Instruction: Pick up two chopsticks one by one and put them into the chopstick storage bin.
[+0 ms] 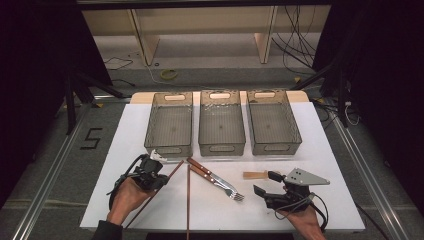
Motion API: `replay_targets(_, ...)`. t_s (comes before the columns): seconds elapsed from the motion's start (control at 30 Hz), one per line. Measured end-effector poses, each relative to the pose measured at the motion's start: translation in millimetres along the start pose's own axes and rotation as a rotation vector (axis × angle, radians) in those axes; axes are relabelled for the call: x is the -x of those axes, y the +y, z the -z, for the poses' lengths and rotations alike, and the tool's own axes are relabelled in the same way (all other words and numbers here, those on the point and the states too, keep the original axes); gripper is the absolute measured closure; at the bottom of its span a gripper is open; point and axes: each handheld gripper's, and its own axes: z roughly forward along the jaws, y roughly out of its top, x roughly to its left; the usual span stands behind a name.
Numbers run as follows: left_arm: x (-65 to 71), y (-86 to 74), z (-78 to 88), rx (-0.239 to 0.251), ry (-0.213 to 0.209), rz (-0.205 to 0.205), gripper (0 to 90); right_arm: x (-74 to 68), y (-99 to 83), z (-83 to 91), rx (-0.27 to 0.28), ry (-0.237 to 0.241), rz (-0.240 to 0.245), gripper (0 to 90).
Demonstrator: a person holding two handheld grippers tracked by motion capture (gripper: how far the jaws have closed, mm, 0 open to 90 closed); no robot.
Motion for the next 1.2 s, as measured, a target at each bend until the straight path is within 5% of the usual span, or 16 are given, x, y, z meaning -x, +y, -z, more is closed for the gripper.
replay_targets(0.43,-15.8,37.0,43.7,0.151,-0.033,-0.007,83.6,0.6,-0.4,-0.6,-0.003,-0.002,-0.011,27.2)
replay_targets(0.87,-38.3,83.0,54.0,0.229,-0.049,0.015,83.6,0.9,-0.3,-1.0,-0.003,0.004,-0.011,27.2)
replay_targets(1.2,-60.3,120.4,66.3,0.288,-0.020,0.050,83.6,1.8,-0.4,-1.2,0.000,0.008,-0.013,27.2)
